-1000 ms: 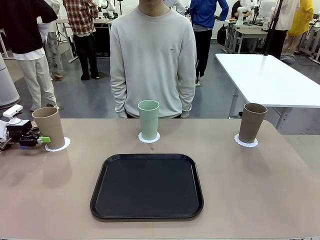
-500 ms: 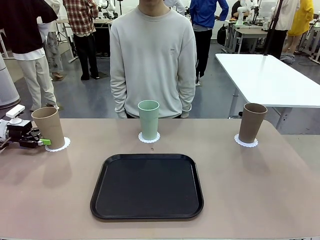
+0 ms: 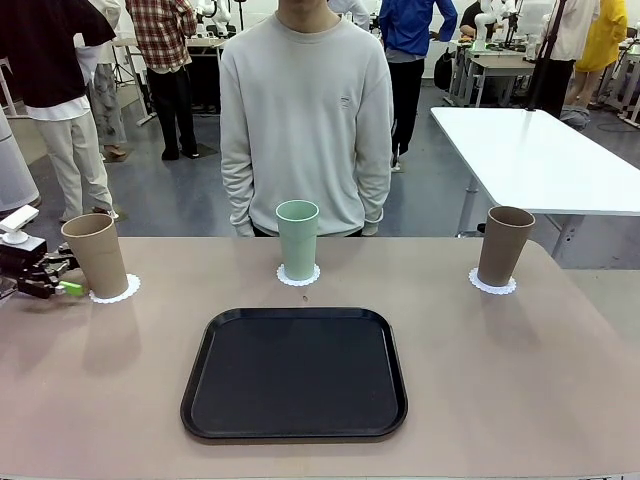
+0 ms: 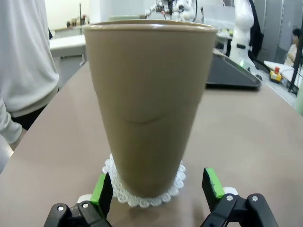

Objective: Place coasters on the table and set cups on them.
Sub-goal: Take one Reusable plastic cup from the Flat Tray and place it on a coaster set by the human.

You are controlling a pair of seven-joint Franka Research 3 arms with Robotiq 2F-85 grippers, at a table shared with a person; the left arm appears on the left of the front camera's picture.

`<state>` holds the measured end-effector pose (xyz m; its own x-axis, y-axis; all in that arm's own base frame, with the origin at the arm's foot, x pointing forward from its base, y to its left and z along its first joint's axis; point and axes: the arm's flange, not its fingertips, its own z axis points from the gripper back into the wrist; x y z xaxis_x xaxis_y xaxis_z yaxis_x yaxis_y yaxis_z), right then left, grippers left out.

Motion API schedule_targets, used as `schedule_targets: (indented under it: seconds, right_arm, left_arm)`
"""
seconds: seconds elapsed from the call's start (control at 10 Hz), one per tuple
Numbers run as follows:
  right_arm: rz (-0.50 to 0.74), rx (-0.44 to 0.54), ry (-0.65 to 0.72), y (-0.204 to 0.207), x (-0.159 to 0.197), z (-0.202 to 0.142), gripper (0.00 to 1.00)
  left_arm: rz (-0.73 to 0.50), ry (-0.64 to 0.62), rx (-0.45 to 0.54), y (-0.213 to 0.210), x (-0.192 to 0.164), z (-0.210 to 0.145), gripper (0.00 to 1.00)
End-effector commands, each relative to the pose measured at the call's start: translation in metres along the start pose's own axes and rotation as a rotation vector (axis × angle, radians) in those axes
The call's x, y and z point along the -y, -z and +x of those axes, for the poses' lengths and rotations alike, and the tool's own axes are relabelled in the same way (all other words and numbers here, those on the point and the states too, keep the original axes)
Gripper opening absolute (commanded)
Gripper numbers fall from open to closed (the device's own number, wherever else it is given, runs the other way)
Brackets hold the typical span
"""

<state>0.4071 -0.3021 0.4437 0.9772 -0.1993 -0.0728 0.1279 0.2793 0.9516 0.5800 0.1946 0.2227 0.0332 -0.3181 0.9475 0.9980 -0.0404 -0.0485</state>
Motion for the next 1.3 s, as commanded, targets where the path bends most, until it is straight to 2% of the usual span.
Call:
schedule_targets:
  seconds: [0.0, 0.2, 0.3, 0.4, 0.5, 0.6, 0.7, 0.8, 1.0, 1.1, 1.2]
  right_arm:
    - [0.005, 0.005, -0.001, 0.001, -0.001, 0.000, 1.00]
    - [0.005, 0.005, -0.001, 0.001, -0.001, 0.000, 1.00]
    - [0.005, 0.005, -0.001, 0.001, -0.001, 0.000, 1.00]
    - [0.005, 0.005, -0.001, 0.001, -0.001, 0.000, 1.00]
    - [0.005, 0.005, -0.001, 0.001, -0.001, 0.000, 1.00]
    - [0.005, 0.005, -0.001, 0.001, -0.001, 0.000, 1.00]
    - [0.005, 0.005, -0.001, 0.001, -0.001, 0.000, 1.00]
    - [0.005, 0.005, -0.001, 0.001, -0.001, 0.000, 1.00]
    - [0.005, 0.005, -0.001, 0.001, -0.001, 0.000, 1.00]
    - [0.005, 0.005, -0.001, 0.001, -0.001, 0.000, 1.00]
    - [0.005, 0.005, -0.001, 0.001, -0.001, 0.000, 1.00]
  left_arm:
    - [-0.006, -0.010, -0.117, -0.015, 0.009, 0.024, 1.00]
    - [0.060, -0.016, -0.231, -0.037, 0.027, 0.066, 1.00]
    - [0.156, -0.068, -0.339, -0.042, 0.051, 0.104, 1.00]
    - [0.190, -0.041, -0.409, -0.040, 0.077, 0.139, 1.00]
    - [0.218, -0.022, -0.543, -0.033, 0.107, 0.168, 1.00]
    - [0.219, 0.055, -0.655, -0.020, 0.131, 0.191, 1.00]
    - [0.170, 0.155, -0.747, -0.001, 0.155, 0.206, 1.00]
    - [0.182, 0.188, -0.823, 0.016, 0.173, 0.224, 1.00]
    - [0.278, 0.145, -0.975, 0.047, 0.192, 0.261, 1.00]
    - [0.347, 0.089, -1.060, 0.062, 0.200, 0.279, 1.00]
    - [0.363, 0.041, -1.135, 0.071, 0.201, 0.293, 1.00]
